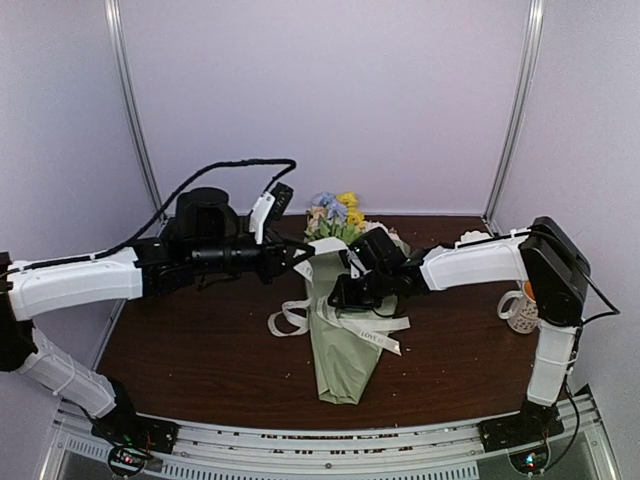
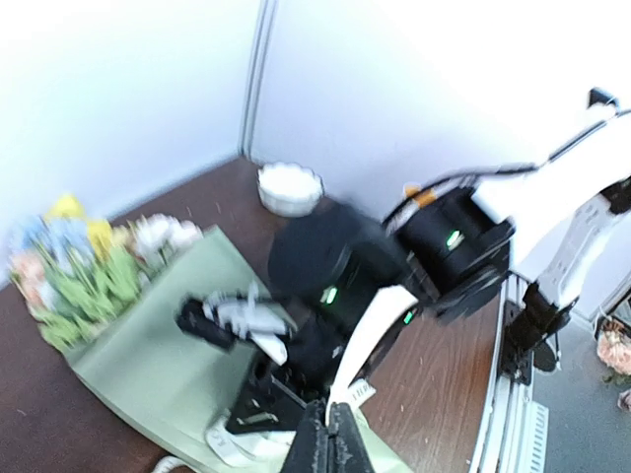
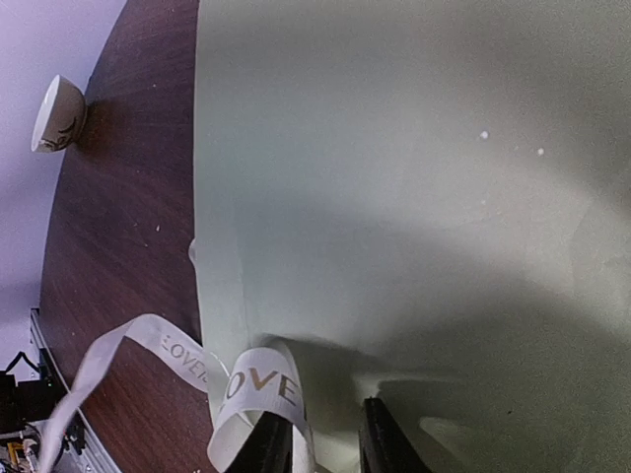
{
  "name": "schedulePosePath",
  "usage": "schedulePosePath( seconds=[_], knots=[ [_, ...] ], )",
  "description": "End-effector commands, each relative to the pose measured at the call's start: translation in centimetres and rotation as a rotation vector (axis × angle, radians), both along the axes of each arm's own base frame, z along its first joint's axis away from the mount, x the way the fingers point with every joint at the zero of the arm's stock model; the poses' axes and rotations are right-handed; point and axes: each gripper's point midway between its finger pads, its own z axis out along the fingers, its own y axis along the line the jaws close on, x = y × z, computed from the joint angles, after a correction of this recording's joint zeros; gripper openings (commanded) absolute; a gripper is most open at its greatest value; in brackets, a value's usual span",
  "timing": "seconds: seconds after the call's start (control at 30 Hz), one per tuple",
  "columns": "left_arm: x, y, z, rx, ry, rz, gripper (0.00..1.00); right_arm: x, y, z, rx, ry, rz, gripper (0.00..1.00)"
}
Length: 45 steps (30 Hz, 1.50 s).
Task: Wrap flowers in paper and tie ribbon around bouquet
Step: Pick up the ribbon from the center of the board, then cross the ribbon over the folded bouquet.
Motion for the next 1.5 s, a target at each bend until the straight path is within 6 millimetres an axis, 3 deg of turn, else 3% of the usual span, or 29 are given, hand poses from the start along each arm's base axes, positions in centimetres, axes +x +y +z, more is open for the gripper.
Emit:
schedulePosePath(
  seconds=[0.0,0.13,0.27,0.47,0.73,0.9,1.13,1.3,1.47],
  knots=[
    [0.1,-3.1,-1.9,-0.055,0.084,-0.104,0.00,1.1,0.2,3.8,0.145,-0.033,-0.063,0.27],
    [1.3,-4.2,-3.3,-0.038,0.118,-0.092,0.00,1.5,-0.1,5.2,0.203,-0.053,-0.092,0.31],
    [2.8,-5.1,-6.6,0.040,0.172,-0.053,0.00,1.8,-0.6,6.0,0.267,-0.068,-0.129,0.32],
    [4.5,-6.8,-10.8,0.081,0.262,-0.021,0.00,2.0,-0.9,5.6,0.282,-0.054,-0.146,0.32],
    [6.0,-7.2,-15.1,0.145,0.326,0.040,0.00,2.7,-2.4,6.4,0.302,-0.066,-0.188,0.33],
    [6.7,-7.3,-17.5,0.203,0.338,0.060,0.00,3.1,-3.4,7.9,0.319,-0.104,-0.211,0.33],
    [7.0,-7.7,-19.0,0.238,0.350,0.061,0.00,2.5,-4.3,8.2,0.299,-0.119,-0.210,0.33],
    [7.1,-7.8,-19.7,0.255,0.358,0.060,0.00,2.1,-4.2,7.4,0.289,-0.097,-0.188,0.33],
    [7.4,-7.5,-20.2,0.282,0.356,0.077,0.00,1.1,-5.8,6.3,0.198,-0.094,-0.188,0.33]
  ],
)
